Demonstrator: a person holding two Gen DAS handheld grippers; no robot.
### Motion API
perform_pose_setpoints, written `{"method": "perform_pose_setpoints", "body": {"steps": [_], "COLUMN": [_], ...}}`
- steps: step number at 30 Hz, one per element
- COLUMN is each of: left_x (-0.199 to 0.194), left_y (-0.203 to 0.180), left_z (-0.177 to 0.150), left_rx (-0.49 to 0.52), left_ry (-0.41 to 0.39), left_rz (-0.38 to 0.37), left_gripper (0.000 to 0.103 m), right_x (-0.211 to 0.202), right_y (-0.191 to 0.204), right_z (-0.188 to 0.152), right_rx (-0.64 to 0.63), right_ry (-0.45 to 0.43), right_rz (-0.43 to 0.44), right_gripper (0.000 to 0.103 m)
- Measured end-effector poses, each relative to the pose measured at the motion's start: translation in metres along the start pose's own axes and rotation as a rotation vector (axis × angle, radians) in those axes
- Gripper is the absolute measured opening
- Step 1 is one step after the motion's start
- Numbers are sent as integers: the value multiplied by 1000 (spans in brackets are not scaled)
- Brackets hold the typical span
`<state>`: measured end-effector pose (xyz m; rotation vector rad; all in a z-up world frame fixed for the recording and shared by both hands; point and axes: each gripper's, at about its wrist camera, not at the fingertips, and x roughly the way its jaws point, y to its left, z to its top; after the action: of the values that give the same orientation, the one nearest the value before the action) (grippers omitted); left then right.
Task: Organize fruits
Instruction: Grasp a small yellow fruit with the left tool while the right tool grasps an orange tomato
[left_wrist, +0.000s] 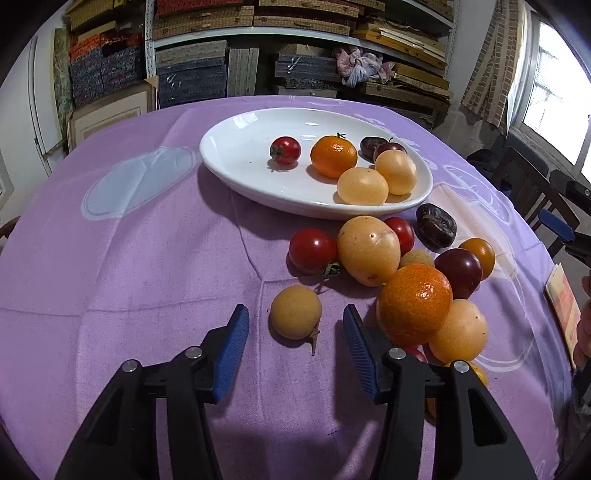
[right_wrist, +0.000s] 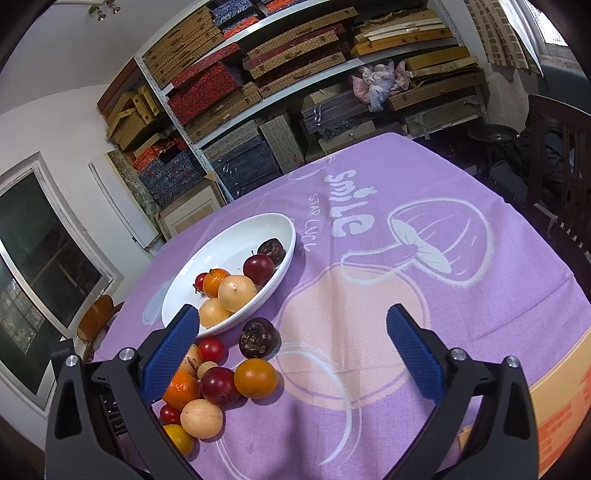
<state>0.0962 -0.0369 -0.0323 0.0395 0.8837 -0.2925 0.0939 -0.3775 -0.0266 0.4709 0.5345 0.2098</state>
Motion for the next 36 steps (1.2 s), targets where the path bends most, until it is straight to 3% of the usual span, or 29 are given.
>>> {"method": "perform_pose_setpoints", "body": {"steps": [7, 15, 23, 26, 29, 32, 33, 34, 36], "left_x": [6, 7, 5, 4, 4, 3, 2, 1, 2], "left_y": [-3, -3, -1, -2, -5, -8, -9, -10, -13], "left_z": [7, 7, 7, 6, 6, 5, 5, 5, 4], "left_rx": [5, 9, 3, 10, 24, 36, 36, 41, 51], "left_ry": [3, 2, -2, 0, 3, 0, -7, -10, -2], "left_rz": [13, 0, -17, 16, 49, 67, 63, 57, 28], "left_gripper": [53, 51, 43, 36, 35, 31, 31, 30, 27], "right_x": [4, 16, 30, 34, 39, 46, 51, 56, 63], "right_y": [6, 54, 53, 60, 70, 75, 75, 73, 71], "right_z": [-2, -33, -42, -48, -55, -57, -57, -57, -58], "right_rx": [-39, -331, -334, -371, -433, -476, -474, -466, -459], "right_ry": [41, 169, 229, 250, 255, 260, 276, 293, 313], "right_rz": [10, -38, -26, -15, -33, -54, -54, -51, -55], "right_gripper": [99, 99, 99, 99, 99, 84, 73, 68, 67]}}
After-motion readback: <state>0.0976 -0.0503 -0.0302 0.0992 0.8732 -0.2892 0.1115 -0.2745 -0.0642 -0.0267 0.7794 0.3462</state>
